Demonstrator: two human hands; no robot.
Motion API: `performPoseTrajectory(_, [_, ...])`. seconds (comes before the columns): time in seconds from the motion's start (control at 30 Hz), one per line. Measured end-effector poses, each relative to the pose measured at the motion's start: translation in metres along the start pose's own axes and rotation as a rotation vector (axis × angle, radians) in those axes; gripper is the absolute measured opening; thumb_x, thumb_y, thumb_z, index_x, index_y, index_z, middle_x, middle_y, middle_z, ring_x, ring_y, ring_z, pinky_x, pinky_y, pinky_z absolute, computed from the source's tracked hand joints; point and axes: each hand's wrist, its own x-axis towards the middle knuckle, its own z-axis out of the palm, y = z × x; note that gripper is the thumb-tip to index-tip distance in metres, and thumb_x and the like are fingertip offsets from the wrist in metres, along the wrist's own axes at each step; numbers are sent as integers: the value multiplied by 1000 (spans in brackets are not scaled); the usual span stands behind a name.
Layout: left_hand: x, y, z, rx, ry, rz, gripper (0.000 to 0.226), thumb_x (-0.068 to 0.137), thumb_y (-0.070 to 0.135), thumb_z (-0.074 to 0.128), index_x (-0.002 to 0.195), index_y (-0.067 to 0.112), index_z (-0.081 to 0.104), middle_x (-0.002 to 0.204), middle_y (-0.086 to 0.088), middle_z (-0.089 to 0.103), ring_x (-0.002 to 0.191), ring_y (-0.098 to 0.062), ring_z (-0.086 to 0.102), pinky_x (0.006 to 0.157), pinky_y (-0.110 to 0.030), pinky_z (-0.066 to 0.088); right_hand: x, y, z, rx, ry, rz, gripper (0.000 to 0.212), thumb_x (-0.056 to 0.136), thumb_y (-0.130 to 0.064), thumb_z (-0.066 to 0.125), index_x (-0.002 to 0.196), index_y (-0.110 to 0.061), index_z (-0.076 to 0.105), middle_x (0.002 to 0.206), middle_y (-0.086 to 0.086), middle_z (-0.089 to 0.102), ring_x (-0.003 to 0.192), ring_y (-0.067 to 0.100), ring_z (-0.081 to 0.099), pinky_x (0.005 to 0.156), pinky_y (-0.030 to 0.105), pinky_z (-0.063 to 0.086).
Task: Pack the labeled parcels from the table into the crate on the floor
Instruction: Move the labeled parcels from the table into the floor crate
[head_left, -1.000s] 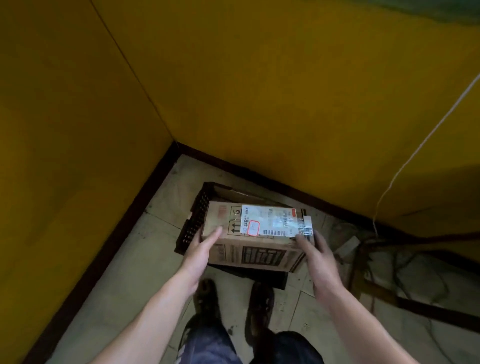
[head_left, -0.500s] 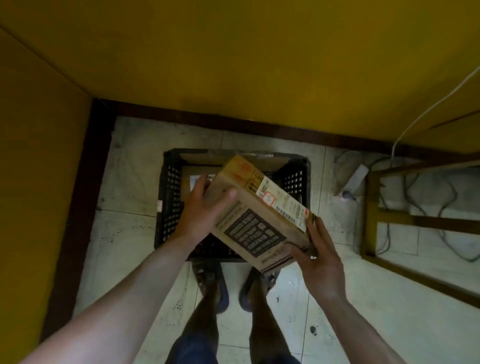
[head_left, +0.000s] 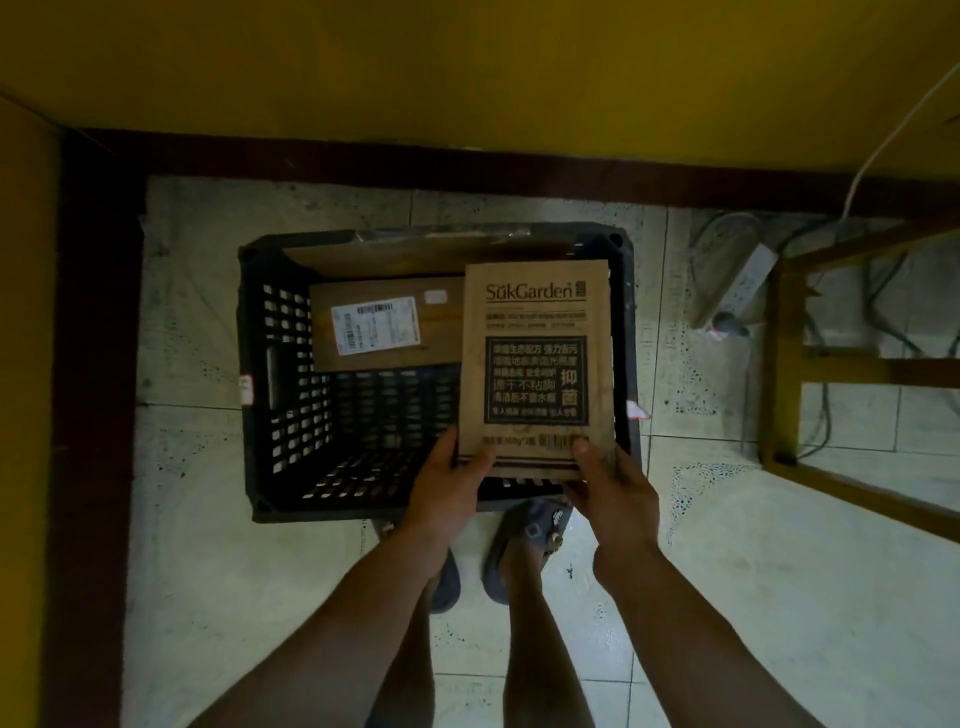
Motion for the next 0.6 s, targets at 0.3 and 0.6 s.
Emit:
performPoseTrajectory(0.3, [72, -25, 30, 19, 67, 17, 21, 100, 19, 54, 114, 31, 63, 119, -2, 68, 116, -23, 61, 100, -38, 47, 70, 18, 23, 5, 51, 186, 35, 93, -25, 62, 127, -18, 57, 115, 9, 66, 105, 31, 63, 97, 53, 49])
performPoseTrajectory(0.6, [101, -50, 46, -208, 117, 10, 40, 93, -6, 49, 125, 15, 62, 119, -6, 70, 109, -18, 67, 85, -25, 57, 99, 29, 44, 211, 139, 280, 61, 91, -20, 64, 146, -19, 38, 133, 12, 57, 101, 24, 62, 90, 42, 52])
